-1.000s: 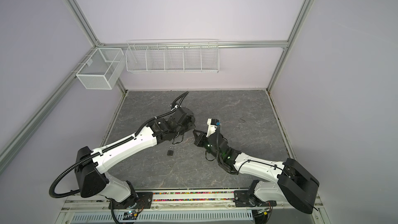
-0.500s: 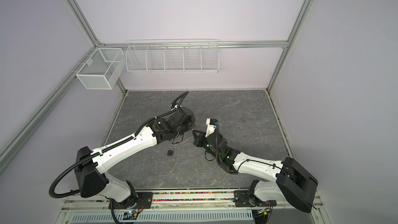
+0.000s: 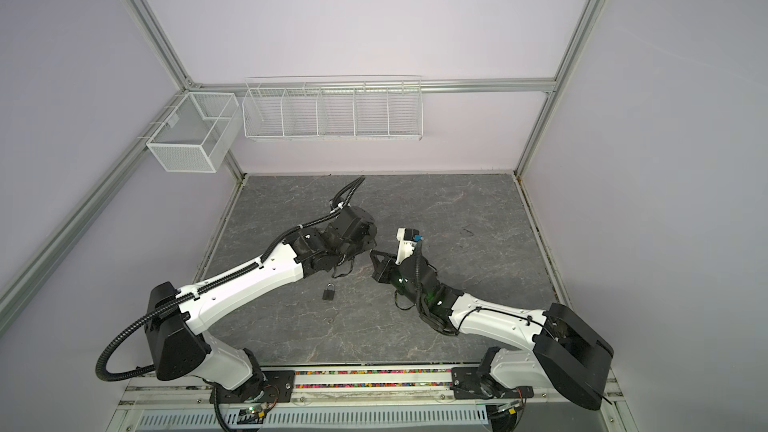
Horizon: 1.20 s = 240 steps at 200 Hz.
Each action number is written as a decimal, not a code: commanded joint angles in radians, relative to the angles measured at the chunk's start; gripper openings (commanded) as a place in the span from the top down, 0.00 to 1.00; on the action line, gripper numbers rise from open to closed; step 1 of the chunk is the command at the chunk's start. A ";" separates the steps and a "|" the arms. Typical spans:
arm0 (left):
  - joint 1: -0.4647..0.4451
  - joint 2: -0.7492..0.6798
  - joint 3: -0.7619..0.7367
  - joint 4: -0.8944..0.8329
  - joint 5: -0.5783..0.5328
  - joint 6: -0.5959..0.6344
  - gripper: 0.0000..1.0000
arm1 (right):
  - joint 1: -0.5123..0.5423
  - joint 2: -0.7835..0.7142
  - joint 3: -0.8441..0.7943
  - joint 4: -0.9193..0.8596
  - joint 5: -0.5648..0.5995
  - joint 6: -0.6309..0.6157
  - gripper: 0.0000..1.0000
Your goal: Unlock with the key
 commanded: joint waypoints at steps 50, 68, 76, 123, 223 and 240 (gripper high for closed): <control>0.003 -0.016 0.020 0.025 0.034 0.024 1.00 | -0.028 0.033 0.029 0.037 -0.024 0.038 0.94; 0.002 -0.018 0.022 0.010 0.036 0.016 1.00 | -0.029 0.035 0.020 0.064 -0.019 0.041 0.94; 0.001 -0.018 0.024 0.002 0.036 0.011 1.00 | -0.029 0.034 0.025 0.064 -0.016 0.034 0.94; -0.007 -0.014 0.030 -0.029 0.043 -0.001 1.00 | -0.023 0.029 0.043 0.068 0.019 -0.013 0.94; -0.032 -0.044 -0.003 -0.005 0.070 -0.052 1.00 | 0.041 0.003 0.067 0.096 0.156 -0.190 0.94; -0.035 -0.058 -0.029 0.020 0.082 -0.089 1.00 | 0.041 0.002 0.055 0.154 0.126 -0.189 0.94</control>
